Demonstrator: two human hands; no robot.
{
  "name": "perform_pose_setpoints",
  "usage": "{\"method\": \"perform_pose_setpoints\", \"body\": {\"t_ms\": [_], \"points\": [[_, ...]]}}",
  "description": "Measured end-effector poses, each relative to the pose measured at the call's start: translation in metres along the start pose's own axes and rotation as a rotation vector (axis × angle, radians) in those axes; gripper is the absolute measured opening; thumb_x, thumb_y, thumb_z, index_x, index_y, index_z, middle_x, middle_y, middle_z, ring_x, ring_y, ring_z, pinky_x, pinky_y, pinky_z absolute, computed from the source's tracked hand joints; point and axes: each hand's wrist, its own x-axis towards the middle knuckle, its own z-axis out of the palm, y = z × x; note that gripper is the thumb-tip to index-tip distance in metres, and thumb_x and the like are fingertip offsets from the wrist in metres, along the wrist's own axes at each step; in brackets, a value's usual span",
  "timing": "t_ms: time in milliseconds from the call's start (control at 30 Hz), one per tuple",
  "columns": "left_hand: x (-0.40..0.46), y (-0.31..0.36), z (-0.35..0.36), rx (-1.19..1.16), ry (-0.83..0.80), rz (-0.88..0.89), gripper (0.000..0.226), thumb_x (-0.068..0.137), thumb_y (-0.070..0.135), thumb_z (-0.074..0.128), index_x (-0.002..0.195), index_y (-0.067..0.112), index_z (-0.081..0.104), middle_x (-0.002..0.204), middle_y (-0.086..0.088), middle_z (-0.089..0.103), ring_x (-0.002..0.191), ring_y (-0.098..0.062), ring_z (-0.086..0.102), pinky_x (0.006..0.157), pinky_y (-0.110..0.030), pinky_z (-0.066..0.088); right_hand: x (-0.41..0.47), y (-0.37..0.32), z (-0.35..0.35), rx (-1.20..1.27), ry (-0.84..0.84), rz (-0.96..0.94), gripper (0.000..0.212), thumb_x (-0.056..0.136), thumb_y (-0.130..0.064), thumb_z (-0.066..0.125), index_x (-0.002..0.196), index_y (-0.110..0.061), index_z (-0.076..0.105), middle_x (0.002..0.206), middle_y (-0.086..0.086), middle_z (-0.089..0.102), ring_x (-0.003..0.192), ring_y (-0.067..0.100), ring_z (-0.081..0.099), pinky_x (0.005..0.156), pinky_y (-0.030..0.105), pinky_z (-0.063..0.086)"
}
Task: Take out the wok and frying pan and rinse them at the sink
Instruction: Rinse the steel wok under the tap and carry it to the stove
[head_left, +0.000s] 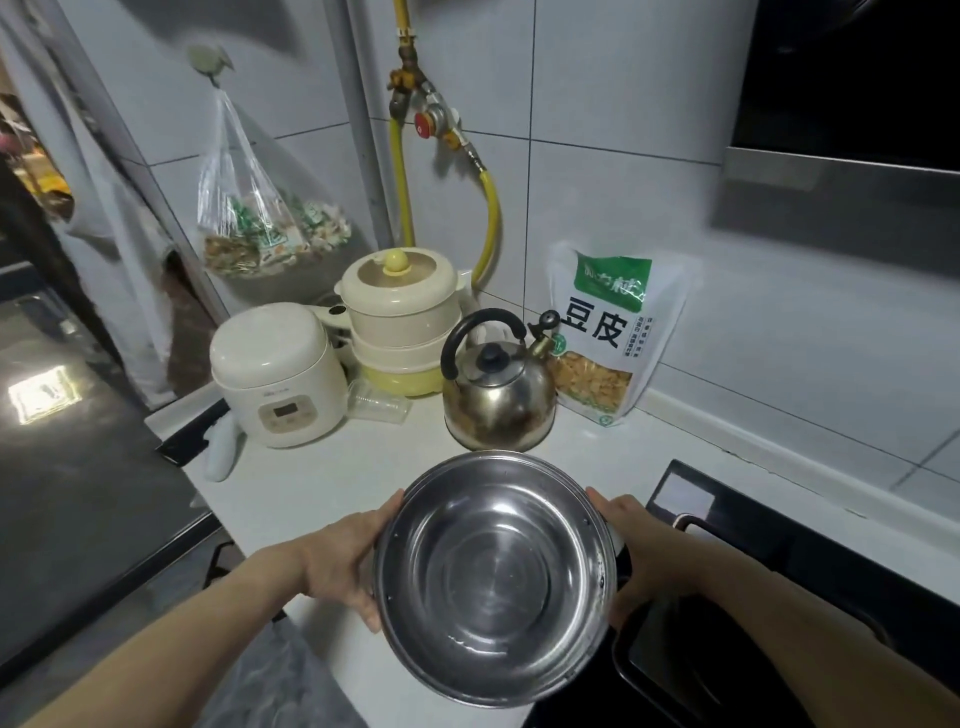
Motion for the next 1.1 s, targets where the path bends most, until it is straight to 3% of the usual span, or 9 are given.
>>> {"method": "perform_pose_setpoints", "body": {"t_ms": [133,267,400,567,667,733,833,933,1100], "points": [[0.004,-0.009,0.001,0.026,-0.017,-0.027,0.152,0.045,0.063,0.087,0.144,0.038,-0.025,0.152,0.012,0.028,0.141,-0.005,0.024,0.117,-0.029,0.021,0.003,-0.001,0.0,-0.005,-0.017,0.007,0.14,0.051,-0.041,0.093,0.151,-0.036,-0.004,0.132,-0.01,0.024,0.132,0.014,0.031,0.109,0.028,0.037],[0.006,-0.013,-0.002,0.025,-0.026,-0.051,0.153,0.042,0.062,0.088,0.145,0.04,-0.023,0.15,0.012,0.03,0.14,-0.006,0.025,0.117,-0.032,0.023,0.007,0.003,0.003,-0.062,-0.024,0.05,0.154,0.039,-0.062,0.086,0.152,-0.036,-0.015,0.143,-0.008,0.023,0.135,0.015,0.034,0.111,0.034,0.038],[0.005,-0.016,-0.005,0.074,-0.026,-0.093,0.154,0.037,0.067,0.085,0.144,0.043,-0.022,0.145,0.008,0.036,0.136,-0.01,0.03,0.115,-0.034,0.026,0.012,0.006,0.008,-0.11,-0.008,0.036,0.158,0.029,-0.076,0.081,0.151,-0.038,-0.01,0.142,-0.01,0.028,0.134,0.013,0.036,0.109,0.039,0.04],[0.0,-0.02,-0.005,0.185,0.033,-0.093,0.136,0.043,0.076,0.076,0.143,0.046,-0.011,0.151,0.005,0.024,0.138,-0.015,0.022,0.117,-0.031,0.018,0.01,0.008,0.015,-0.181,0.046,0.021,0.127,0.032,-0.074,0.081,0.139,-0.045,0.019,0.128,-0.017,0.042,0.123,0.011,0.042,0.101,0.041,0.046],[-0.007,-0.011,-0.001,0.153,0.119,-0.054,0.126,0.049,0.082,0.067,0.147,0.038,0.001,0.156,0.006,0.013,0.144,-0.014,0.009,0.116,-0.022,0.006,-0.002,0.0,0.017,-0.213,0.136,-0.021,0.114,0.043,-0.072,0.079,0.14,-0.042,0.026,0.133,-0.024,0.037,0.13,0.012,0.039,0.105,0.041,0.044],[-0.012,-0.002,0.006,0.138,0.238,-0.009,0.118,0.06,0.084,0.059,0.151,0.03,0.006,0.157,0.009,0.007,0.146,-0.013,0.0,0.115,-0.021,0.001,-0.016,-0.009,0.017,-0.202,0.233,-0.042,0.118,0.061,-0.067,0.077,0.153,-0.025,0.016,0.154,-0.019,0.021,0.146,0.015,0.02,0.119,0.037,0.027],[-0.016,0.016,0.015,0.184,0.417,0.06,0.108,0.068,0.088,0.044,0.151,0.029,0.008,0.157,0.012,0.004,0.146,-0.011,-0.005,0.117,-0.025,0.001,-0.043,-0.014,0.021,-0.209,0.448,-0.018,0.112,0.078,-0.069,0.06,0.156,-0.022,-0.004,0.159,-0.014,-0.007,0.15,0.01,-0.001,0.117,0.023,0.005],[-0.021,0.032,0.017,0.156,0.487,0.091,0.098,0.07,0.088,0.04,0.148,0.037,0.007,0.156,0.016,0.004,0.146,-0.007,-0.004,0.118,-0.027,0.004,-0.075,-0.01,0.028,-0.178,0.563,0.003,0.104,0.08,-0.071,0.054,0.153,-0.032,-0.009,0.156,-0.018,-0.016,0.149,0.007,-0.005,0.118,0.027,0.005],[-0.031,0.056,0.015,0.084,0.527,0.148,0.094,0.073,0.083,0.045,0.149,0.037,0.012,0.157,0.014,0.012,0.146,-0.005,0.001,0.119,-0.031,0.01,-0.144,0.009,0.037,-0.158,0.687,0.099,0.101,0.08,-0.062,0.065,0.145,-0.043,-0.011,0.158,-0.021,-0.008,0.147,0.001,0.0,0.12,0.029,0.017]]}}
